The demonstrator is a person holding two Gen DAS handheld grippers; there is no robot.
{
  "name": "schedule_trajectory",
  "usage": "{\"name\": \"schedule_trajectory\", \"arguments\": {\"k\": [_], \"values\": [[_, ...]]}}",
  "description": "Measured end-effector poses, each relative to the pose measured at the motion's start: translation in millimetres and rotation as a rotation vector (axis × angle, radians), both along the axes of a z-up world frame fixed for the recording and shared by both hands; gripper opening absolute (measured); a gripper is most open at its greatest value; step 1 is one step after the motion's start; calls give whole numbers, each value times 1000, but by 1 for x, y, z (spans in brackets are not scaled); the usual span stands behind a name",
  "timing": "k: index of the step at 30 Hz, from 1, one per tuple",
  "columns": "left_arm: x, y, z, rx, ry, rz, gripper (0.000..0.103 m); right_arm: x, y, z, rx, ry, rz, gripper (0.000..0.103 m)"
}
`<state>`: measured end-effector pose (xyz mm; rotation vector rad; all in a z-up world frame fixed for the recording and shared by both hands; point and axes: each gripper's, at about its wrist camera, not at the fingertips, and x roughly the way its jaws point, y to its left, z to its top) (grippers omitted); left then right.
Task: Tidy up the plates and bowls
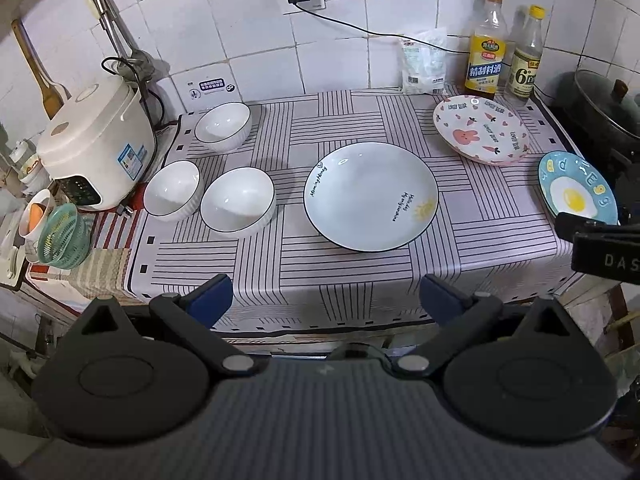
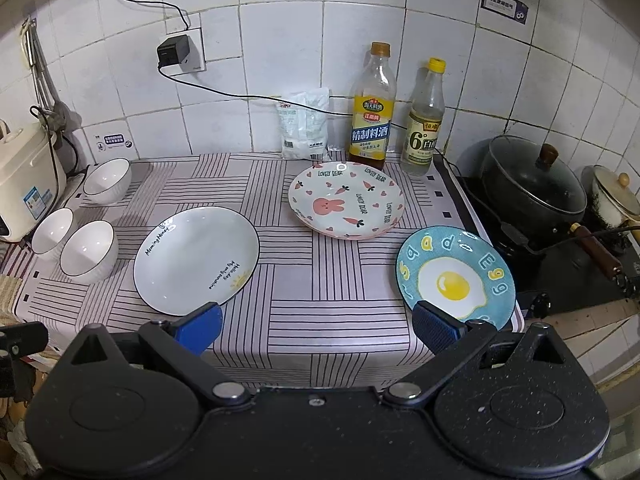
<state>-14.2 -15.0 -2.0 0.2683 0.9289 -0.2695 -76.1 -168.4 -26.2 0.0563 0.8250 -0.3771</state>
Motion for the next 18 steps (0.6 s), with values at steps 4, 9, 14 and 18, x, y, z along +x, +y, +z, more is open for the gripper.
{"name": "schedule_trajectory", "arguments": {"k": [4, 9, 14, 18], "values": [[0, -1, 0, -1, 1, -2, 100, -2, 0, 0, -6, -1, -1, 103], [2, -4, 0, -1, 2, -6, 100, -3, 0, 1, 3, -19, 16, 103], [11, -7, 1, 4, -3, -8, 100, -5, 4, 8, -17, -92, 78, 103], [22, -8, -2, 6, 0, -3, 101, -2, 3, 13, -36, -145, 124, 103]]}}
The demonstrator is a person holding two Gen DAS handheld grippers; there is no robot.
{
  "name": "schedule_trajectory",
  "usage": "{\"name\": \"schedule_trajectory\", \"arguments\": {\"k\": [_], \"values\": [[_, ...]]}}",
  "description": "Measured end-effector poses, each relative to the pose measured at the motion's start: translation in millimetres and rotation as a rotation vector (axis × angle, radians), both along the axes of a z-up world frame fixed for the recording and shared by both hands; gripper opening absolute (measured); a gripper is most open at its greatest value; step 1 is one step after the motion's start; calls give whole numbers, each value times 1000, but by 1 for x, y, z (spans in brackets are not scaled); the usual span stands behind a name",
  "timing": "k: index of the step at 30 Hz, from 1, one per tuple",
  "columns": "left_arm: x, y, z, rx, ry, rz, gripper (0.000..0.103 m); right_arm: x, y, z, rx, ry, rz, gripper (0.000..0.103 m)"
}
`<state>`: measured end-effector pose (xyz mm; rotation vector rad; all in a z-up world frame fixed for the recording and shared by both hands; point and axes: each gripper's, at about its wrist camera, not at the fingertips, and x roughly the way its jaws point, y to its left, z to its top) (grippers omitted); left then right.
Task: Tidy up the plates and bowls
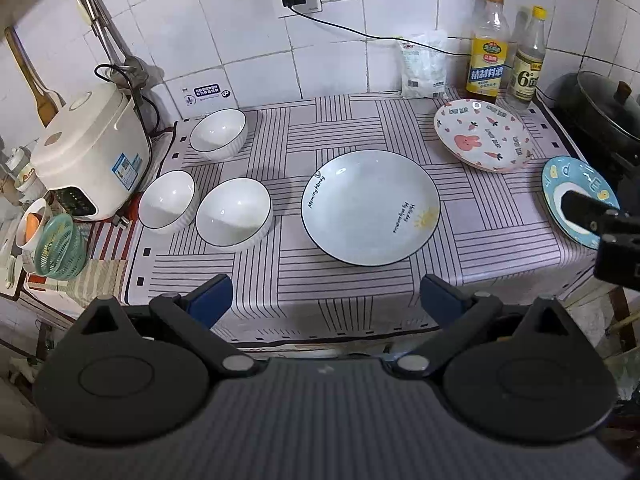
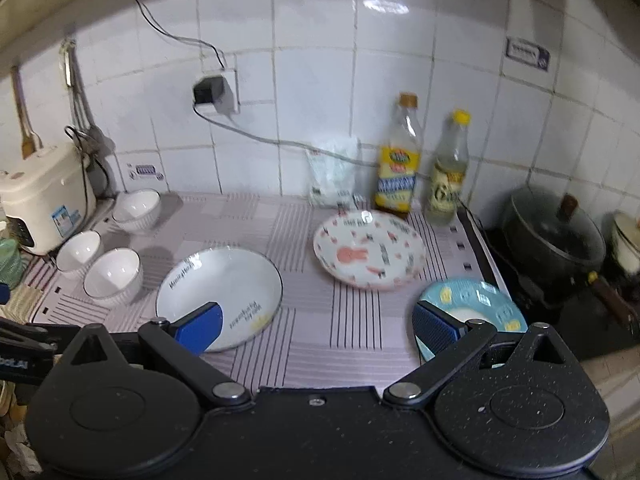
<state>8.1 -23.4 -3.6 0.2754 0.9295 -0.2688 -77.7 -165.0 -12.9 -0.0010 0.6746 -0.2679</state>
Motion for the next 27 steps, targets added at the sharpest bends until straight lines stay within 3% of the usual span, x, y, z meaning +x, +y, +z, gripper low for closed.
{"name": "schedule_trajectory", "arguments": {"k": [8, 15, 17, 21, 27], "values": [[30, 1, -12, 9, 35, 48, 102, 28, -3, -9, -121, -13, 76, 103], [65, 4, -54, -47, 54, 68, 102, 56, -6, -46, -161, -67, 208, 103], [72, 5, -66, -67, 43, 70, 102, 67, -12, -68, -127, -85, 266, 103], [87, 4, -91, -95, 33, 98, 102, 85, -29, -105, 31, -101, 324, 102], [117, 5, -148, -147, 118, 146, 96, 111, -41, -153, 201, -45, 342, 96]]}}
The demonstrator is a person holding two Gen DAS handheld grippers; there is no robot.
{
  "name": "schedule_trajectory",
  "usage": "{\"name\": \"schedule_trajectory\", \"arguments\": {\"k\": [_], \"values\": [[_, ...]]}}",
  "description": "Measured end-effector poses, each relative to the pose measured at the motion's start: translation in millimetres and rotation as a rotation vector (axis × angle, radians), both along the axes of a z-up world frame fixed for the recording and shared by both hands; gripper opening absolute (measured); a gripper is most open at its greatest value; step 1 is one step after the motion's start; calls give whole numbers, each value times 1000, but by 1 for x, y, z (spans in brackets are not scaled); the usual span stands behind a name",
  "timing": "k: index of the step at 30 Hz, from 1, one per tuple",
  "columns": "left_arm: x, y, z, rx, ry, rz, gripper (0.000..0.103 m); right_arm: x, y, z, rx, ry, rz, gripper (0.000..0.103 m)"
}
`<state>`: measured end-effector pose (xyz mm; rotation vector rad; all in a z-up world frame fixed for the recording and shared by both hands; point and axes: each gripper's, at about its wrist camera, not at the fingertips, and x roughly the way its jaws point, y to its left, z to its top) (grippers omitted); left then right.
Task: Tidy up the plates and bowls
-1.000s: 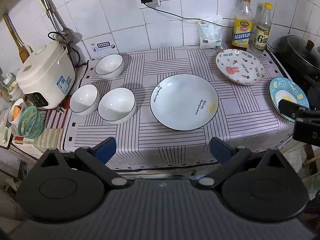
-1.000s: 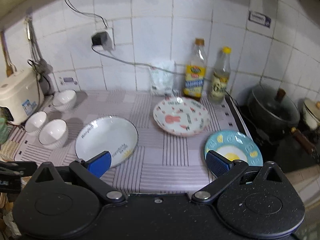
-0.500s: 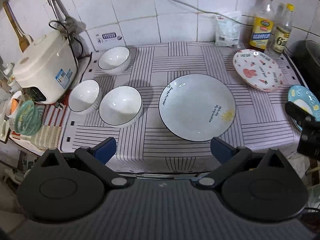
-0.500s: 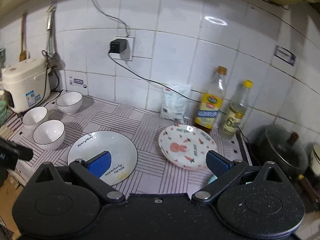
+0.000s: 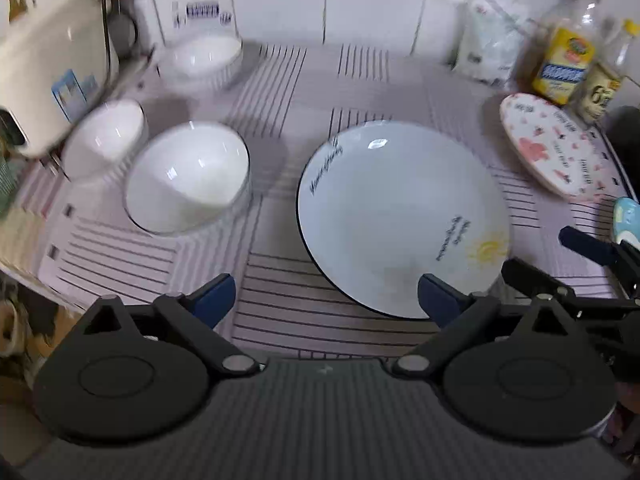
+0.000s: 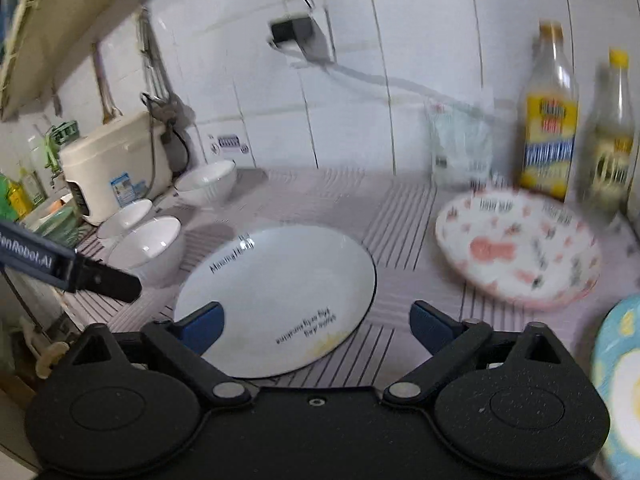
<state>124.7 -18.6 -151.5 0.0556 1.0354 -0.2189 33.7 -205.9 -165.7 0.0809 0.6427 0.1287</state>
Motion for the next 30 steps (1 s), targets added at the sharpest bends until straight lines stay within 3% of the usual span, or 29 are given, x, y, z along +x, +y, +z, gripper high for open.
{"name": "schedule_trajectory", "arguments": {"k": [4, 6, 9, 11, 13, 16, 21, 24, 26, 30], "values": [[16, 3, -27, -31, 52, 31, 72, 17, -7, -26, 73, 49, -30, 85], [20, 1, -37, -29, 51, 18, 69, 23, -13, -33, 124, 50, -52, 84], [27, -1, -46, -50, 74, -7, 58, 30, -19, -44, 187, 65, -68, 66], [29, 1, -50, -70, 91, -8, 43, 33, -21, -52, 207, 84, -80, 54], [30, 2, -52, -93, 93, -15, 38, 35, -22, -58, 229, 96, -89, 46], [33, 1, -53, -110, 96, -29, 31, 39, -23, -64, 248, 119, -90, 25], [43, 5, -61, -165, 102, -2, 35, 42, -26, -68, 266, 121, -99, 23], [36, -7, -62, -74, 13, -49, 51, 45, -27, -69, 277, 124, -99, 23], [33, -11, -61, -62, -4, -53, 47, 46, -29, -72, 305, 109, -113, 23], [36, -11, -60, -79, 7, -34, 45, 54, -25, -70, 259, 116, -89, 23]]}}
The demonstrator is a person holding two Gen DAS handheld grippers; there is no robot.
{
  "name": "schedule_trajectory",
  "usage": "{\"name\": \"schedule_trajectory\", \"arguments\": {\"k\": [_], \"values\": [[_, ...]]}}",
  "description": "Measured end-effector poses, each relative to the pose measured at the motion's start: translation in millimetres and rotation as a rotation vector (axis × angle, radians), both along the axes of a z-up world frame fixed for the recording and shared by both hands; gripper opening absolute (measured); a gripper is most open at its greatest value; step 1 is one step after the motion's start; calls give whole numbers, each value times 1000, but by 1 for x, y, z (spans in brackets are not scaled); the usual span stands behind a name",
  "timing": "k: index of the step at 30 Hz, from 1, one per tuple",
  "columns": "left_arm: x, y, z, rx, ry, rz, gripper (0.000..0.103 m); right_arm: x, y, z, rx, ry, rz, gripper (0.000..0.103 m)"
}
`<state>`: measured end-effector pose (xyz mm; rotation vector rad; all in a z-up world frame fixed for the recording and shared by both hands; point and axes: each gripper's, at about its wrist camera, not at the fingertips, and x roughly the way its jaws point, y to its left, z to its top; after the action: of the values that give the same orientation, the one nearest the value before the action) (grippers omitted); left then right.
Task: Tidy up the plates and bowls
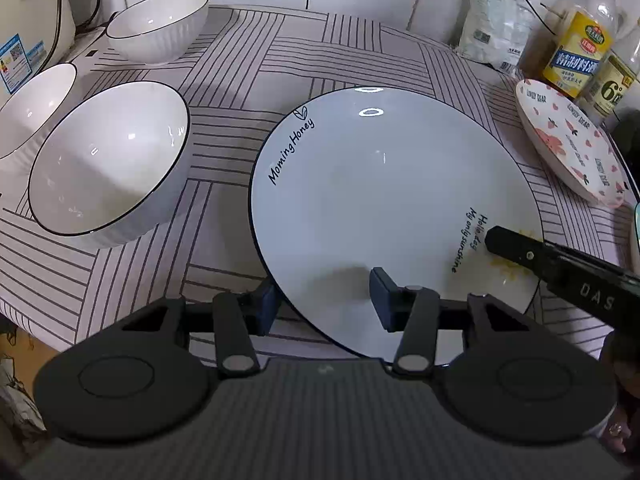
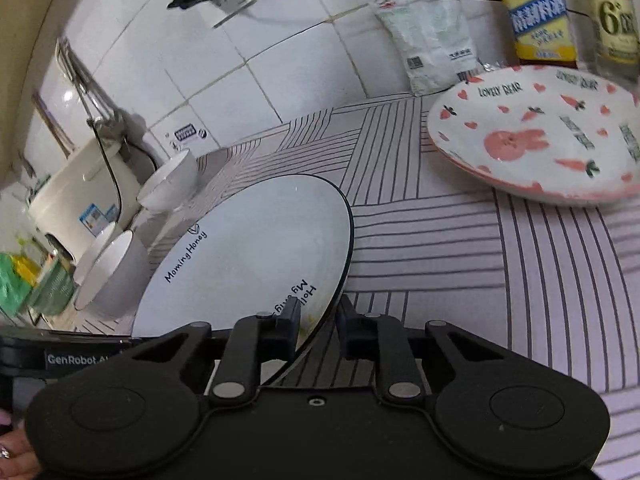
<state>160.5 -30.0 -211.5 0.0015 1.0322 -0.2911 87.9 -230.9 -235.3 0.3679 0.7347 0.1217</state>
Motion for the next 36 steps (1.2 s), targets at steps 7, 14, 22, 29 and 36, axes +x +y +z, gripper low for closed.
{"name": "schedule_trajectory", "arguments": {"k": [7, 14, 22, 29, 36], "values": [[-1, 1, 6, 19, -20, -23, 42, 0, 2, 2, -47, -18, 59, 25], [14, -1, 12, 21, -45, -38, 42, -1, -1, 0, -41, -32, 81, 26], [48, -14, 35, 28, -89, -84, 42, 15, -3, 8, -40, -70, 56, 27], [89, -27, 36, 40, -107, -57, 43, 54, -18, 19, -50, -121, 65, 27], [141, -36, 33, 0, -27, -88, 43, 97, -26, 25, -122, -85, 36, 28]]}}
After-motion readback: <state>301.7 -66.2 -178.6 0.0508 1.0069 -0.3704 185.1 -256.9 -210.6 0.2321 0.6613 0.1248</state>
